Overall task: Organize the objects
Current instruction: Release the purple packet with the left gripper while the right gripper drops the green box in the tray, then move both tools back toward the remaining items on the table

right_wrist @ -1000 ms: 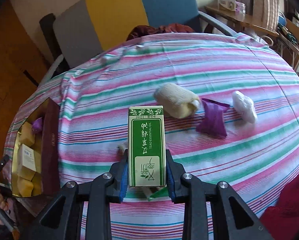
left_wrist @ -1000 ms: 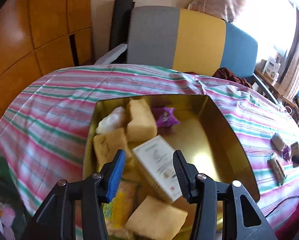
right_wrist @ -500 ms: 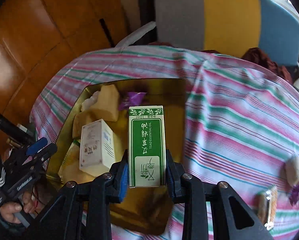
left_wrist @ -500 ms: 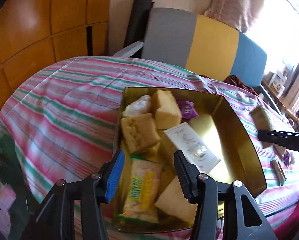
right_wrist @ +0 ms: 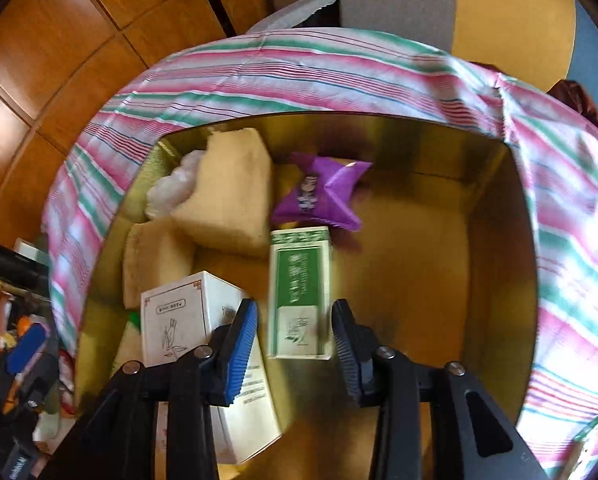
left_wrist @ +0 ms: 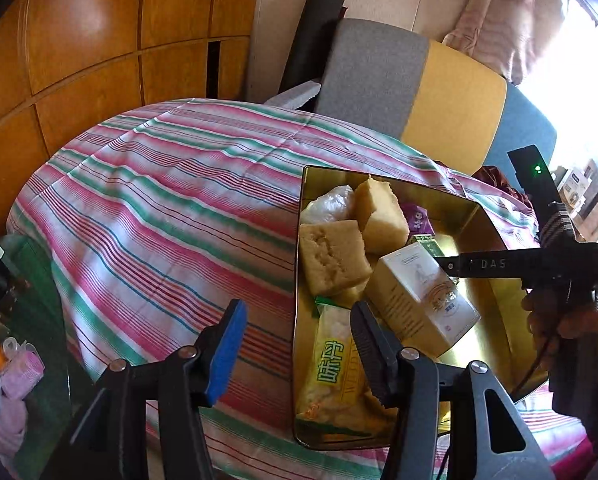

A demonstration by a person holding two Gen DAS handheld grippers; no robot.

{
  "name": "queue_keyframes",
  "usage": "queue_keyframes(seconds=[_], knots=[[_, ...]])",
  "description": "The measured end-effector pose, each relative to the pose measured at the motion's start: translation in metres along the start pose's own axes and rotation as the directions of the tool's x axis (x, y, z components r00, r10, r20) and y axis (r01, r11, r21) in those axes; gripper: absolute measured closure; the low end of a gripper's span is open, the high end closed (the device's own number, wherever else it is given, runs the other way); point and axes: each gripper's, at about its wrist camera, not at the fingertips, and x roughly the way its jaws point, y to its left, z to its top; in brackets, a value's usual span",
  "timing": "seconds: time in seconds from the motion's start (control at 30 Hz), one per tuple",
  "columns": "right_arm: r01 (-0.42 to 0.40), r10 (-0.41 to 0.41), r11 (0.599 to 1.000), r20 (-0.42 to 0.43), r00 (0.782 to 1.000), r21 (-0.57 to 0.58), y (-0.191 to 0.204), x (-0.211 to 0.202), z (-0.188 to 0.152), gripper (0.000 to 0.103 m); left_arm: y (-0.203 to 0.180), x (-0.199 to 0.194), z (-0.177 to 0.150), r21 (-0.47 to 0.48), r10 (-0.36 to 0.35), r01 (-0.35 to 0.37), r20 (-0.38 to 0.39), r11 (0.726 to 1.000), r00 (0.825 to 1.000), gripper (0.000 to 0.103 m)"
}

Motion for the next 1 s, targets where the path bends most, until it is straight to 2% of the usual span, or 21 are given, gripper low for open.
queue_keyframes(seconds=[0.23, 0.5, 0.6, 0.73, 0.87, 1.0], knots=[[-0.018, 0.017, 1.0, 0.048, 0.999, 0.02, -0.002, -0.015, -0.013, 0.063, -0.005, -0.003, -0.001, 0.015, 0.008, -0.009, 0.014, 1.0, 1.0, 0.046], [0.009, -0.013, 1.0, 0.146, 0.989, 0.024, -0.001, -0.055, -0.031, 0.06, -0.011, -0.011, -0.003, 0.037, 0.013, -0.015, 0.031, 0.999, 0.999, 0.045], [0.022, -0.025, 1.0, 0.177, 0.984, 0.022, -0.004, -0.071, -0.044, 0.057, -0.014, -0.014, -0.004, 0.043, 0.009, -0.011, 0.036, 0.999, 0.999, 0.045], [0.037, -0.042, 0.999, 0.206, 0.978, 0.028, -0.011, -0.088, -0.065, 0.049, -0.019, -0.017, -0.004, 0.059, -0.001, -0.001, 0.038, 0.998, 0.999, 0.045], [0.04, -0.051, 0.998, 0.223, 0.974, 0.054, -0.024, -0.103, -0.087, 0.046, -0.027, -0.018, -0.005, 0.078, -0.007, 0.004, 0.038, 0.997, 0.999, 0.045], [0.088, -0.101, 0.994, 0.239, 0.966, 0.063, -0.033, -0.114, -0.106, 0.046, -0.036, -0.02, -0.006, 0.101, -0.015, 0.012, 0.035, 0.995, 0.999, 0.045]])
